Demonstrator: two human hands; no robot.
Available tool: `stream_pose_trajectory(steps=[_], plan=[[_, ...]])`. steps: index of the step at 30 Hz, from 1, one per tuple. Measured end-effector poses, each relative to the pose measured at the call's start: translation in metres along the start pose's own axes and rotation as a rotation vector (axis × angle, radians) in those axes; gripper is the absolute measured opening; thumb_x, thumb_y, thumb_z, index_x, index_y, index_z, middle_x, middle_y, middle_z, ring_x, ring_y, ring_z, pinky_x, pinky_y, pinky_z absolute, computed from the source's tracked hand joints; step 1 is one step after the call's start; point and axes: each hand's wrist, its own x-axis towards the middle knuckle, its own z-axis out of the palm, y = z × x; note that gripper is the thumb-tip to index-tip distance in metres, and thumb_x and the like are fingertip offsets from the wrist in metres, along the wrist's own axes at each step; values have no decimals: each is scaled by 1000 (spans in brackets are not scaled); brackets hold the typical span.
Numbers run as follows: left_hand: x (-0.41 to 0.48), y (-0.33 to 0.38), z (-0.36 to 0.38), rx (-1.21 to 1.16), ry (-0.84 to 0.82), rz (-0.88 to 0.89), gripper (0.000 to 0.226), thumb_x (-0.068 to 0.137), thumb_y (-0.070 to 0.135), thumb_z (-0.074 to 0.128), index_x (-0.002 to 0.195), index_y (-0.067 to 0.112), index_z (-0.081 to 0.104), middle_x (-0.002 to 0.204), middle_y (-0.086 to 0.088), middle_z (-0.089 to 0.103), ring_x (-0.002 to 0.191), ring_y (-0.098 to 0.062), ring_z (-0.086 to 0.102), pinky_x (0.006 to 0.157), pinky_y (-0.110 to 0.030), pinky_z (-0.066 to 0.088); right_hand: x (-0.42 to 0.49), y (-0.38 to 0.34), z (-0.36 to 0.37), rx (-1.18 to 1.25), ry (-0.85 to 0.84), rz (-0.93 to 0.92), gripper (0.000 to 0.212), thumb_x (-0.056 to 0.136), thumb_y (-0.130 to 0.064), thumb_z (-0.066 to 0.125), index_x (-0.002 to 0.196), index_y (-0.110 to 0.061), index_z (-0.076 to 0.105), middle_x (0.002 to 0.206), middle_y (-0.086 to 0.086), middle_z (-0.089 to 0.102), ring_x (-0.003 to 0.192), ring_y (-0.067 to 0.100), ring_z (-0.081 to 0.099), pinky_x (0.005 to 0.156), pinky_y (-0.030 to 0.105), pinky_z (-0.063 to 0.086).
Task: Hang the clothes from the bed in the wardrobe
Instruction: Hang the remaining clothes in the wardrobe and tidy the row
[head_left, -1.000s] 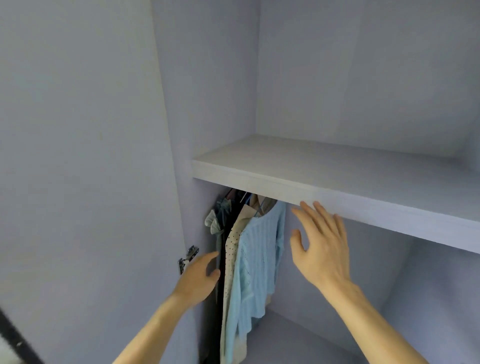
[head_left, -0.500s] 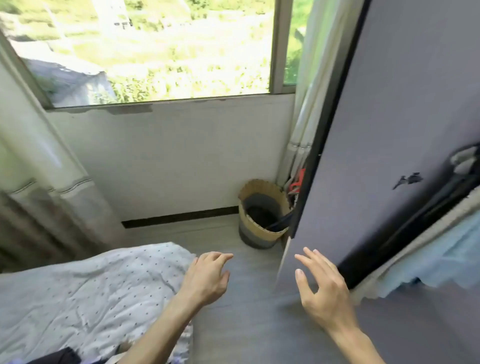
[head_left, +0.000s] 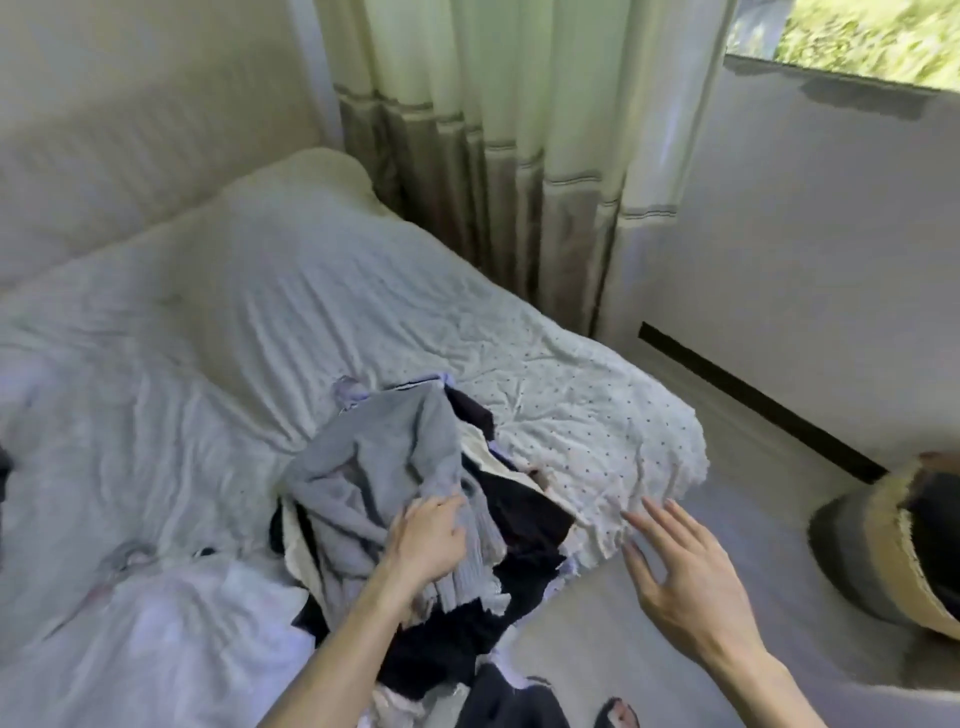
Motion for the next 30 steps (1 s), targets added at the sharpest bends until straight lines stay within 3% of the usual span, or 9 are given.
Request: stream_pose_trajectory(steps=[5, 9, 15, 22, 30], plan=[[-52, -42, 23, -127, 33, -240, 46, 99, 34, 45, 144, 30, 47, 143, 6, 52, 132, -20, 46, 107, -35, 38, 18, -20, 24, -17, -171, -207, 44, 99, -51, 47, 142, -40, 51, 156, -13, 38, 150, 12, 22, 122, 34, 22], [-83, -63, 34, -188, 77, -346, 45, 100, 33, 44, 145, 30, 45, 144, 7, 50, 132, -17, 46, 106, -30, 37, 30, -45, 45, -20, -266, -343, 46, 100, -52, 40, 144, -42, 48, 157, -14, 35, 150, 11, 21, 121, 33, 20], [-95, -108, 35, -193, 29, -467, 45, 100, 32, 44, 144, 31, 46, 144, 7, 51, 133, -18, 46, 108, -36, 38, 61, -95, 82, -154, -401, -487, 50, 101, -53, 31, 147, -39, 43, 159, -10, 35, 152, 16, 19, 122, 37, 21], [-44, -184, 50, -254, -106, -521, 47, 99, 32, 43, 145, 28, 44, 147, 4, 48, 134, -19, 46, 107, -39, 40, 116, -152, 145, -283, -572, -475, 53, 103, -54, 27, 153, -41, 28, 164, -9, 21, 154, 15, 8, 124, 35, 11], [113, -317, 47, -308, -108, -502, 49, 98, 32, 46, 146, 24, 42, 150, -1, 38, 133, -25, 45, 103, -41, 43, 216, -210, 256, -350, -751, -304, 58, 103, -54, 24, 158, -38, 14, 167, -2, 4, 154, 18, 1, 126, 36, 7]])
